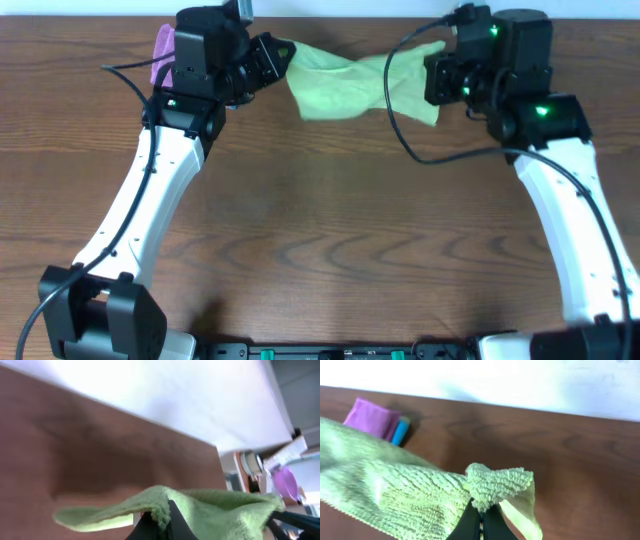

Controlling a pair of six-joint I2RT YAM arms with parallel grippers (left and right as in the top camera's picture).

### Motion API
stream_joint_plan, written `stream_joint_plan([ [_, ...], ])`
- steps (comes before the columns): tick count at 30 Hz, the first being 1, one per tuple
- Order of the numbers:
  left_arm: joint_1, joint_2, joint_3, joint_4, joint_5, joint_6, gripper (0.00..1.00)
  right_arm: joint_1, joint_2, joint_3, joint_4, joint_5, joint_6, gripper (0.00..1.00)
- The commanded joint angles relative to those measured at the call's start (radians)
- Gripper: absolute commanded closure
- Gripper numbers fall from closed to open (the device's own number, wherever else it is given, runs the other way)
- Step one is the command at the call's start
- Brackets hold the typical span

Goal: Fold the cloth
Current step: 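Lift the cloth with both grippers and stretch it apart sideways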

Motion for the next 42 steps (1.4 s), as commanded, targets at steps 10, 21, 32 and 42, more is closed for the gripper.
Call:
stream_joint_plan([
  [10,0.005,0.222,0.014,0.286,-0.089,-0.080,0.94,-0.022,0.219,0.006,0.282,0.045,0.013,0.99],
  [21,0.010,0.301,0.032,0.417,-0.085,-0.138,0.94,-0.042,0.277,0.006,0.371,0.085,0.016,0.99],
  [32,0.018,0.269,0.032,0.163,0.100,0.013,0.94,-0.043,0.222,0.006,0.034,0.085,0.012,0.99],
  [42,0.018,0.214,0.032,-0.191,0.106,0.174,0.94,-0.042,0.196,0.005,-0.245,0.054,0.013,0.99],
])
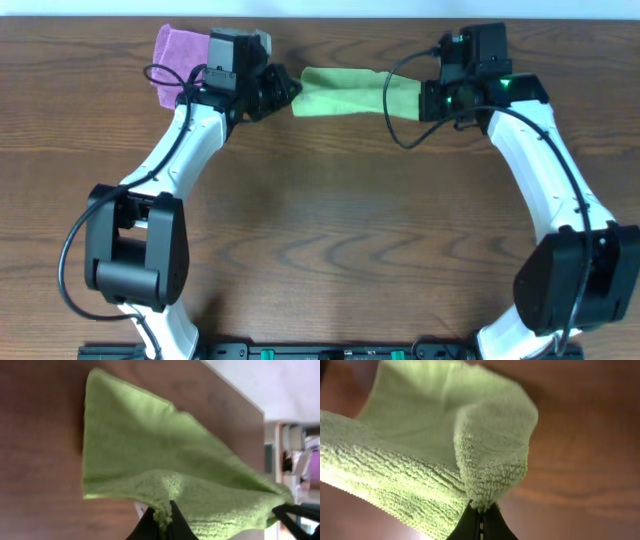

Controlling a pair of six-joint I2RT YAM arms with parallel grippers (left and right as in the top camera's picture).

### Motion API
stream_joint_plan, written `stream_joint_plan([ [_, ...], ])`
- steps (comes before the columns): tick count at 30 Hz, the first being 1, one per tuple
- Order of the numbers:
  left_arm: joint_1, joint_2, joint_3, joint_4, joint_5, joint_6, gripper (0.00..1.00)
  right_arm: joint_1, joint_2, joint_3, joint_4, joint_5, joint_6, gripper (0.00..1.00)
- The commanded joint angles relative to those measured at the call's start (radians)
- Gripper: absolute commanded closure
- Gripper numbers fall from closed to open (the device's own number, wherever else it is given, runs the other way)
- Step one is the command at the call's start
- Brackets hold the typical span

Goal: Fold the cloth
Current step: 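Lift the cloth with both grippers and stretch it apart sideways, then lower the stretched cloth toward the table with both grippers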

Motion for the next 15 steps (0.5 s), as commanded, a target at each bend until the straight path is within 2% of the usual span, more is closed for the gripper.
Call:
stream_joint_plan([
  [1,0.007,-0.053,0.021,-0.072,0.014,0.109,0.94,-0.008,-0.026,0.005,-0.054,-0.018,0.001,0.99],
  [9,0.007,-0.068,0.021,-0.316,0.013,0.221,0.94,0.010,-0.026,-0.008,-0.163,-0.066,-0.018,0.98],
  [15,0.007,-0.068,0.021,-0.425,0.010,0.290,0.94,0.052,-0.027,-0.106,-0.154,-0.119,-0.021,0.98],
])
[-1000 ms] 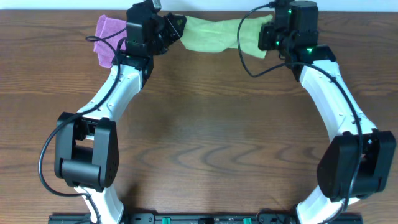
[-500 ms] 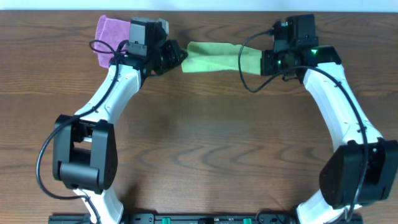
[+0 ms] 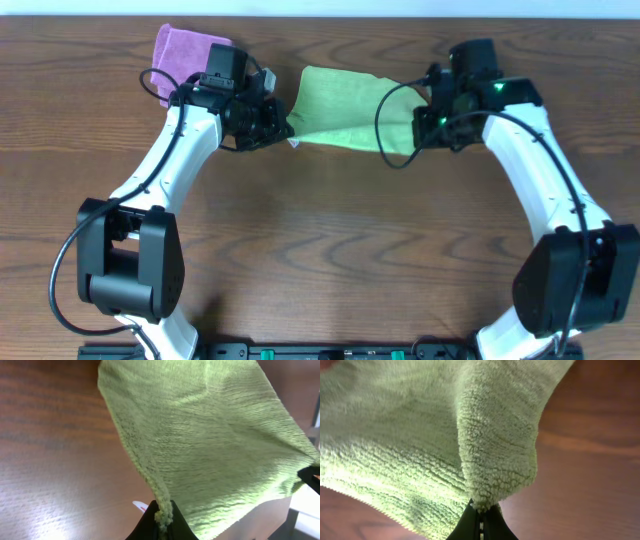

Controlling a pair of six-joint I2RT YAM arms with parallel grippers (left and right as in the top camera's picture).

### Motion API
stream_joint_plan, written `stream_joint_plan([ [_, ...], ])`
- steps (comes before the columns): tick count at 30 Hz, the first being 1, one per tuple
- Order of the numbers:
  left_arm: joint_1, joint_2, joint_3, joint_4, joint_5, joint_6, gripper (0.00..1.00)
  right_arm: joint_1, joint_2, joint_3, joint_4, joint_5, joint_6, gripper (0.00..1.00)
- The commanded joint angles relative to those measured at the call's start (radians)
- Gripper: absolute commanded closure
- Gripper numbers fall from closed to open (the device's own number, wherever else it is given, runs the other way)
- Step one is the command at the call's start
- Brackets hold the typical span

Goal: Fold the cloth
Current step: 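Lower the stretched cloth toward the table with both grippers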

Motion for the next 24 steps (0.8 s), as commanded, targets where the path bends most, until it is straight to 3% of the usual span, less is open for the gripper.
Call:
stream_joint_plan([
  [1,0.006,-0.024,0.016,-0.033,-0.006,0.074,0.94,0.029,-0.026,-0.071,0.013,-0.039,-0.017,0.99],
  [10,0.006,-0.024,0.011,-0.214,-0.081,0.147,0.94,0.046,-0.138,-0.263,0.104,-0.083,-0.001,0.98],
  [24,0.003,-0.038,-0.153,-0.258,-0.037,0.147,0.94,0.047,-0.222,-0.491,0.128,-0.108,0.014,0.99],
])
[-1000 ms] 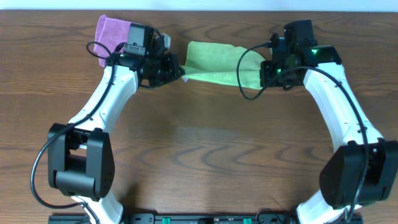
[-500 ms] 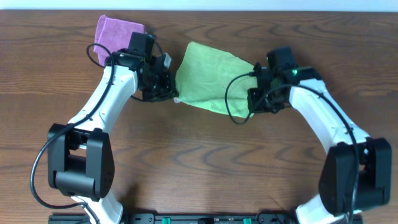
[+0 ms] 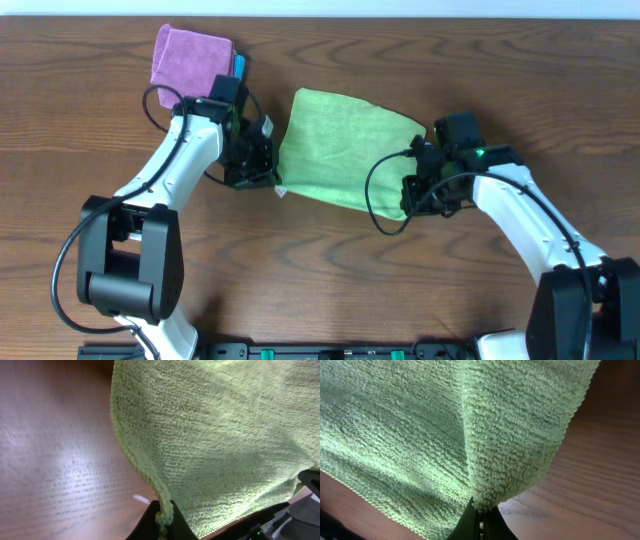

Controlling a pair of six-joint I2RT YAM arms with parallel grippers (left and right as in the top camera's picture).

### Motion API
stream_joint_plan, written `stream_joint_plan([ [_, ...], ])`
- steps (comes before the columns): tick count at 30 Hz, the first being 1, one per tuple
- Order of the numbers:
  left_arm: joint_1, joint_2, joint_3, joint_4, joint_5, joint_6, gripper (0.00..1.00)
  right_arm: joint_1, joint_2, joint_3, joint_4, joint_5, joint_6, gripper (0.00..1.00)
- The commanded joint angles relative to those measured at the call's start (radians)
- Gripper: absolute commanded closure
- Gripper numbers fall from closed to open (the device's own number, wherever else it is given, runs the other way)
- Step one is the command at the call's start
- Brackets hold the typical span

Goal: Fold the cloth
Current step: 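Lower the stretched cloth toward the table with both grippers, then fold the cloth's near edge over toward the far edge with both grippers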

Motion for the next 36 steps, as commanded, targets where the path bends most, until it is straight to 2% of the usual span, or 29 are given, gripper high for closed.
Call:
stream_joint_plan([
  [1,0.003,-0.042,-0.046,-0.006,0.007,0.025,0.94,0.004,-0.040,-0.036,0.013,-0.001,0.010,0.99],
  [16,0.003,-0.215,-0.177,-0.051,-0.001,0.024,0.94,0.004,-0.053,-0.120,0.006,-0.033,0.018,0.99],
  [24,0.003,-0.248,-0.195,-0.080,-0.002,0.018,0.94,0.003,-0.105,-0.120,-0.021,0.075,0.094,0.99],
  [31,0.004,-0.268,-0.195,-0.031,-0.005,-0.043,0.94,0.003,-0.195,-0.120,0.047,0.127,0.138,0.99],
  [36,0.004,-0.268,-0.195,0.093,-0.006,-0.097,0.94,0.003,-0.193,-0.120,0.162,0.164,0.176,0.99],
])
